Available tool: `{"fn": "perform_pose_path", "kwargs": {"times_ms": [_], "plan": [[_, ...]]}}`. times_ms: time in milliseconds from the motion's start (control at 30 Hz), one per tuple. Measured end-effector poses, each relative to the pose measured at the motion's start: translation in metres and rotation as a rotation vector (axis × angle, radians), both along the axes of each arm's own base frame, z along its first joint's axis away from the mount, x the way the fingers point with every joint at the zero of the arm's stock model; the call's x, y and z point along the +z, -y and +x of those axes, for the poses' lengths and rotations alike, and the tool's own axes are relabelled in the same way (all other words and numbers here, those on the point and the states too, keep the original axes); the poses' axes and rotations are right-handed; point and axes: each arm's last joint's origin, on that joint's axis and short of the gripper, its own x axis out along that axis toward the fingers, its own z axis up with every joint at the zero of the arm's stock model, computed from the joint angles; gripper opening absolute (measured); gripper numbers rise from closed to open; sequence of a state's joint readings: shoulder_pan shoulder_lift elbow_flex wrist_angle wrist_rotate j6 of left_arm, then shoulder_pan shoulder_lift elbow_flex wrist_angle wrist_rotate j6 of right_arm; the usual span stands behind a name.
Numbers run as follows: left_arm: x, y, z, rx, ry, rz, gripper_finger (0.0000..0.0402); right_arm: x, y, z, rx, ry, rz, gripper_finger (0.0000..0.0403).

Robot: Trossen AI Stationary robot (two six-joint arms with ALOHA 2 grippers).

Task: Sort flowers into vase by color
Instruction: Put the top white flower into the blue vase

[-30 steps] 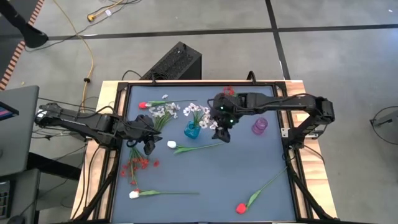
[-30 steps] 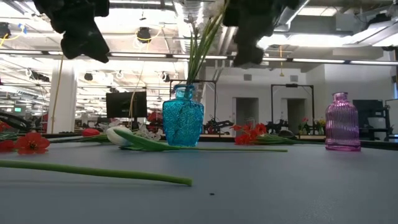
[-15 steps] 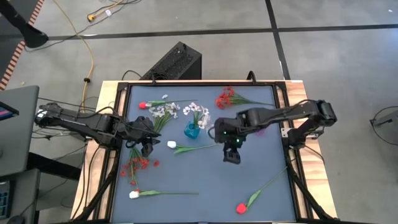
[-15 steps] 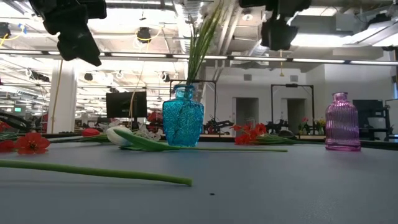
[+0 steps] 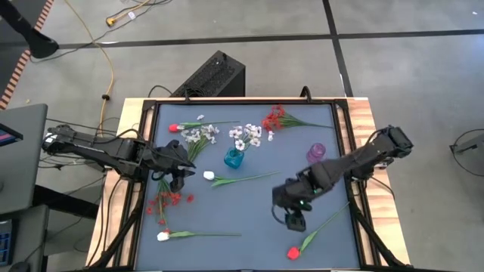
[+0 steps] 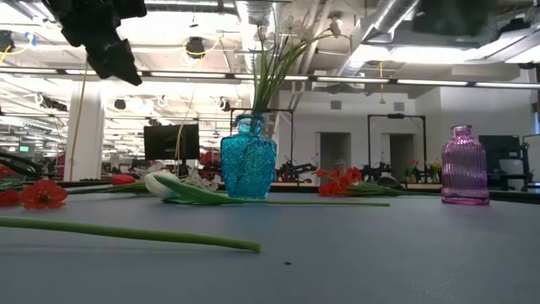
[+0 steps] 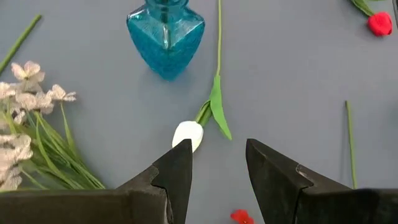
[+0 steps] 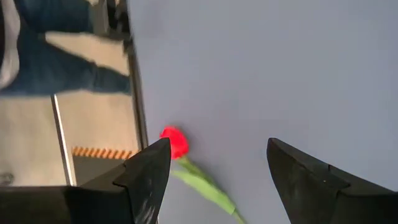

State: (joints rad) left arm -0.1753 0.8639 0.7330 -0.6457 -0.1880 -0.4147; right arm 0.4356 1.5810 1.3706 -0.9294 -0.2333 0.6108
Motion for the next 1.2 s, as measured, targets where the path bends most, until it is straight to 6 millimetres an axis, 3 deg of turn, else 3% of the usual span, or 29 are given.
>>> {"fn": "perform_pose_path", "kwargs": {"times_ms": [200, 433, 967, 1200], "plan": [[0.003, 0.002, 0.003, -0.114, 0.038, 0.035, 0.0139, -0.003, -0.023, -0.014, 0.1, -0.001, -0.02, 0.0292], [-0.002, 0.006, 0.017, -0.204, 0.032, 0.07, 0.0141, -0.004, -0.028, -0.015, 0.101, 0.064, -0.109, 0.0292], [-0.059, 0.021, 0.093, -0.294, -0.006, 0.101, 0.0225, -0.003, -0.024, -0.009, 0.013, 0.158, -0.229, 0.0292], [-0.094, 0.023, 0.117, -0.253, -0.039, 0.149, 0.0233, -0.003, -0.023, -0.009, 0.001, 0.17, -0.259, 0.0292]]}}
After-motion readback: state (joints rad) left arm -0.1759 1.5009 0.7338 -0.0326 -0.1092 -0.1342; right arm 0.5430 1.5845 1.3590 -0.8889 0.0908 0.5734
